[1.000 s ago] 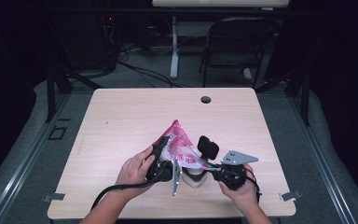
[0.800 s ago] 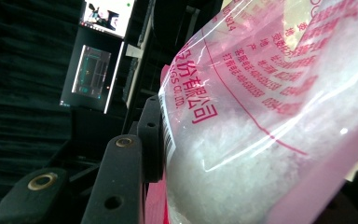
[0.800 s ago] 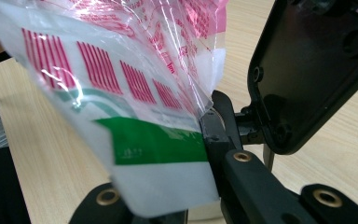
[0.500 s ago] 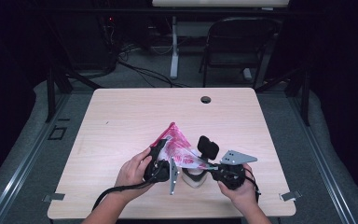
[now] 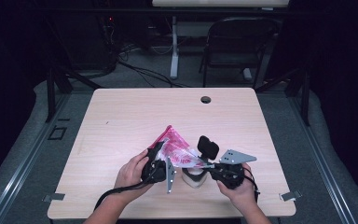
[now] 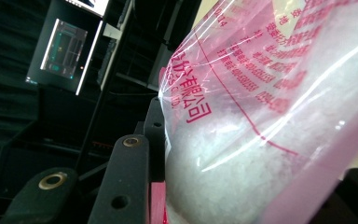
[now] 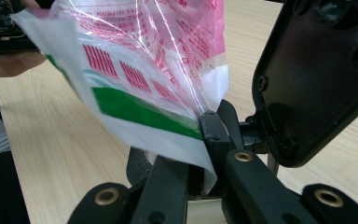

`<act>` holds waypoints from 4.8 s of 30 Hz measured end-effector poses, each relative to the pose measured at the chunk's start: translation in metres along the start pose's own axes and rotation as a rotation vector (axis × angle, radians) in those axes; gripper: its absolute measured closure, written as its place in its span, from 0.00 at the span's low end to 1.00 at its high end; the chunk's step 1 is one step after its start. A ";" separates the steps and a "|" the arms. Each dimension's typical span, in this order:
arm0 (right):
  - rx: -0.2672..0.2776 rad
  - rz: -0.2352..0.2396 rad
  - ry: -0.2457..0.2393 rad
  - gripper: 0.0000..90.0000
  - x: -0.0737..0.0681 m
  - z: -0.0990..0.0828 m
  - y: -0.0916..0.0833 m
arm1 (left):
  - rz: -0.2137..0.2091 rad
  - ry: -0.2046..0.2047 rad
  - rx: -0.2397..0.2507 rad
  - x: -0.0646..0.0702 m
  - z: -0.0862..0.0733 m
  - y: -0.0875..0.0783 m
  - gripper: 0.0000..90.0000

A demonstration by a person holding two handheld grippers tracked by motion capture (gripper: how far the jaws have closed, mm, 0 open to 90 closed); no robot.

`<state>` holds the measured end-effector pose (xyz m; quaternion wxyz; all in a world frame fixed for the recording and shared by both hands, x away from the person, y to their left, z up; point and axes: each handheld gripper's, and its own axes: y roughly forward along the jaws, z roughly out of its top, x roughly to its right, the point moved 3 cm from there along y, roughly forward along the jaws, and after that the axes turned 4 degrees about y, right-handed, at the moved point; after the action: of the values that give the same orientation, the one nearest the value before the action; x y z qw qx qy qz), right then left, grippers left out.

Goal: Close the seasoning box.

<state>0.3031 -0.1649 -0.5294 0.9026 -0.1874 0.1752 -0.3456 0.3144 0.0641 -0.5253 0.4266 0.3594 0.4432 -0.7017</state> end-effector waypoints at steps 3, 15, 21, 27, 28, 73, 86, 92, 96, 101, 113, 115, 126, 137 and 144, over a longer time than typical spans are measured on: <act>0.001 -0.001 0.000 0.98 -0.001 0.000 0.000 | -0.009 -0.021 0.000 0.001 -0.002 0.001 0.75; 0.004 0.006 0.001 0.98 -0.002 0.002 0.003 | -0.033 -0.054 -0.017 0.006 -0.009 0.004 0.75; 0.001 0.006 -0.003 0.99 -0.002 0.002 0.004 | -0.044 -0.082 -0.016 0.010 -0.012 0.006 0.75; 0.009 0.007 0.000 0.99 -0.003 0.003 0.005 | -0.062 -0.110 -0.026 0.014 -0.016 0.008 0.74; 0.011 0.010 0.000 0.99 -0.003 0.003 0.005 | -0.062 -0.109 -0.028 0.014 -0.016 0.008 0.74; 0.048 0.039 0.009 0.95 -0.011 0.014 0.010 | -0.245 -0.298 -0.054 0.049 -0.035 0.022 0.74; 0.065 0.053 0.020 0.85 -0.011 0.016 0.010 | -0.303 -0.347 -0.053 0.054 -0.041 0.025 0.78; 0.062 0.057 0.025 0.82 -0.011 0.015 0.011 | -0.318 -0.374 -0.052 0.055 -0.042 0.026 0.78; 0.063 0.057 0.025 0.80 -0.010 0.014 0.010 | -0.331 -0.404 -0.051 0.054 -0.043 0.027 0.78; 0.079 0.057 0.041 0.76 -0.008 0.014 0.009 | -0.341 -0.416 -0.050 0.055 -0.044 0.028 0.79; 0.102 0.071 0.061 0.71 -0.006 0.012 0.005 | -0.401 -0.556 -0.046 0.054 -0.054 0.032 0.79; 0.101 0.070 0.060 0.70 -0.006 0.012 0.005 | -0.407 -0.574 -0.042 0.053 -0.055 0.033 0.79; 0.096 0.063 0.065 0.70 -0.002 0.009 0.004 | -0.483 -0.780 -0.030 0.044 -0.069 0.040 0.80; 0.095 0.060 0.078 0.70 0.000 0.007 0.004 | -0.521 -0.929 -0.017 0.033 -0.081 0.043 0.80; 0.089 0.056 0.074 0.70 0.000 0.007 0.004 | -0.506 -0.957 -0.020 0.025 -0.089 0.040 0.80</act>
<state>0.3088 -0.1609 -0.5254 0.9124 -0.1292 0.1979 -0.3342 0.3532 0.1303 -0.5914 0.4018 -0.1225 0.2789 -0.8636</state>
